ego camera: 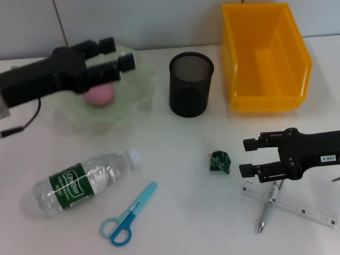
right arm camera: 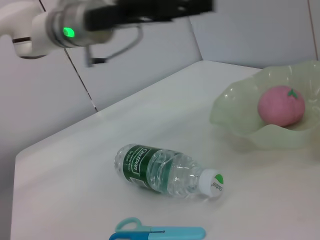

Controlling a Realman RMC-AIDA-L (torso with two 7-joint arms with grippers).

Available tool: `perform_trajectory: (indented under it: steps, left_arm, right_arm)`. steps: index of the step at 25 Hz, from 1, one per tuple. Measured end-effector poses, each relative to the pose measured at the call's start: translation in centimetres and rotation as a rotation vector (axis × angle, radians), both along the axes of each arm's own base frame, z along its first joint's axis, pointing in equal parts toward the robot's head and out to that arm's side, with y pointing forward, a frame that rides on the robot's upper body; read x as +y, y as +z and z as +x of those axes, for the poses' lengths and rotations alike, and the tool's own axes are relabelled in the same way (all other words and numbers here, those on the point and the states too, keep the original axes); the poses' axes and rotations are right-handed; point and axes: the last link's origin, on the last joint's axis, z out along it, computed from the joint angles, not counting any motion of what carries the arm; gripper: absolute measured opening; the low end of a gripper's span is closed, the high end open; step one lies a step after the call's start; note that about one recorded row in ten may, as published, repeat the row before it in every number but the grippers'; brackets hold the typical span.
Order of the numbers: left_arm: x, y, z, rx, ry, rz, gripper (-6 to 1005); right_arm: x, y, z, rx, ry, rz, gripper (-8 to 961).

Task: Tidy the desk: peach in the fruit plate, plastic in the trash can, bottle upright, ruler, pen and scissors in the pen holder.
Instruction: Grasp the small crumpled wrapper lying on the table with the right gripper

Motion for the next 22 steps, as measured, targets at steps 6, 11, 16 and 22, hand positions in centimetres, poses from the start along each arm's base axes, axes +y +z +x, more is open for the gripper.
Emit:
perform_trajectory:
  steps: [6,11,16,22]
  left_arm:
    - [-3.2,-0.1,0.1,-0.001,-0.127,-0.145,810]
    - [-6.2,-3.7,-0.1,0.219,-0.231,-0.276,810]
    - [-6.2,-5.4,-0.3,0.275,-0.218,-0.281,810]
    - [-6.2,-5.5,-0.9,0.284,-0.201,-0.267,811]
  right_arm:
    - [0.3,0.3,-0.2,-0.013,0.009,-0.001,769]
    - [1.1,0.7,-0.7,-0.062,0.012,-0.024,769]
    - [2.6,1.3,-3.9,-0.170,0.057,-0.050,769]
    - [4.2,0.3,-8.9,-0.403,0.117,-0.095,770]
